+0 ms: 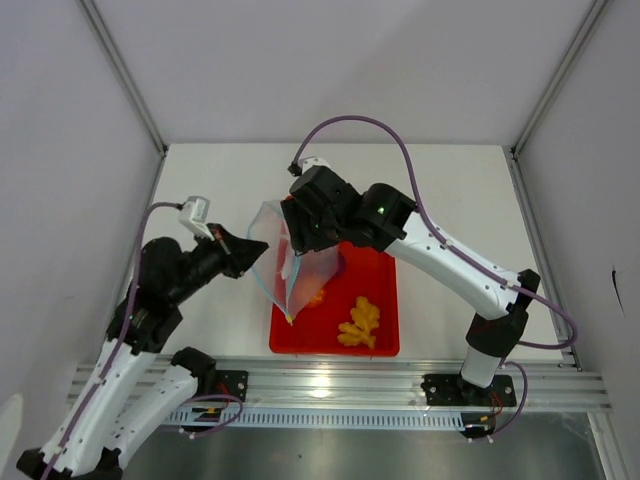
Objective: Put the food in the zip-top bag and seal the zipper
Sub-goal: Pick up the zipper food storage bag at the corner of the board.
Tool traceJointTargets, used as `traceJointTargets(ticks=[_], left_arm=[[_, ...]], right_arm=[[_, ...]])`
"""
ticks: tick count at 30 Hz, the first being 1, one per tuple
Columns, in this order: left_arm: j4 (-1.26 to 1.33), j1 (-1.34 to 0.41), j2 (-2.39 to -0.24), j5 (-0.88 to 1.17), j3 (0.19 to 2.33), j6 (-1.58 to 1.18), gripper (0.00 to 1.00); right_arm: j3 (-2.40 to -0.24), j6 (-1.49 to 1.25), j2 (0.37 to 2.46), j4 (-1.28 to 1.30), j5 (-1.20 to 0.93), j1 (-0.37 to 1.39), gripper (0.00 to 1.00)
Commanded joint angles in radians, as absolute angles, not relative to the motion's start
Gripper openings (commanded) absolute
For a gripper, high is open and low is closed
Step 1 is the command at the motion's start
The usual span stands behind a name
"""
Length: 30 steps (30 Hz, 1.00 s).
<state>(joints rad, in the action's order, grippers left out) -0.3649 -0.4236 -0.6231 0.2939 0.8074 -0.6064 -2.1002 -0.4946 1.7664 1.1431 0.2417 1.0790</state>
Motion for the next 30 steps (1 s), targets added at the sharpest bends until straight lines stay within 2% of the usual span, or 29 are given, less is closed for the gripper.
traceJointTargets(ticks=[1, 2, 4, 5, 11, 22, 30], left_arm=[[-0.442, -0.428, -0.520, 0.128, 0.912, -0.634, 0.01], [-0.463, -0.428, -0.496, 0.068, 0.940, -0.634, 0.01], [-0.533, -0.428, -0.486, 0.016, 0.983, -0.623, 0.01], [-0.570, -0.428, -0.497, -0.053, 1.018, -0.624, 0.01], [-0.722, -0.428, -0.528, -0.162, 1.081, -0.603, 0.01], [-0.862, -0.428, -0.497, -0.362, 0.985, -0.698, 0.01], [-0.792, -0.428, -0.566, -0.190, 0.896, -0.706, 0.01]], right_arm=[[-2.097, -0.439, 1.707, 1.103, 0.276, 1.085, 0.66], [-2.095, -0.434, 1.698, 1.103, 0.281, 1.085, 0.72], [-2.092, -0.422, 1.674, 1.100, 0.304, 1.083, 0.73], [-2.089, -0.419, 1.658, 1.098, 0.316, 1.083, 0.77], [-2.004, -0.422, 1.592, 1.085, 0.339, 1.068, 0.77], [-1.539, -0.449, 1.480, 0.832, 0.154, 1.051, 0.73], [-1.396, -0.474, 1.545, 0.684, 0.086, 1.081, 0.73]])
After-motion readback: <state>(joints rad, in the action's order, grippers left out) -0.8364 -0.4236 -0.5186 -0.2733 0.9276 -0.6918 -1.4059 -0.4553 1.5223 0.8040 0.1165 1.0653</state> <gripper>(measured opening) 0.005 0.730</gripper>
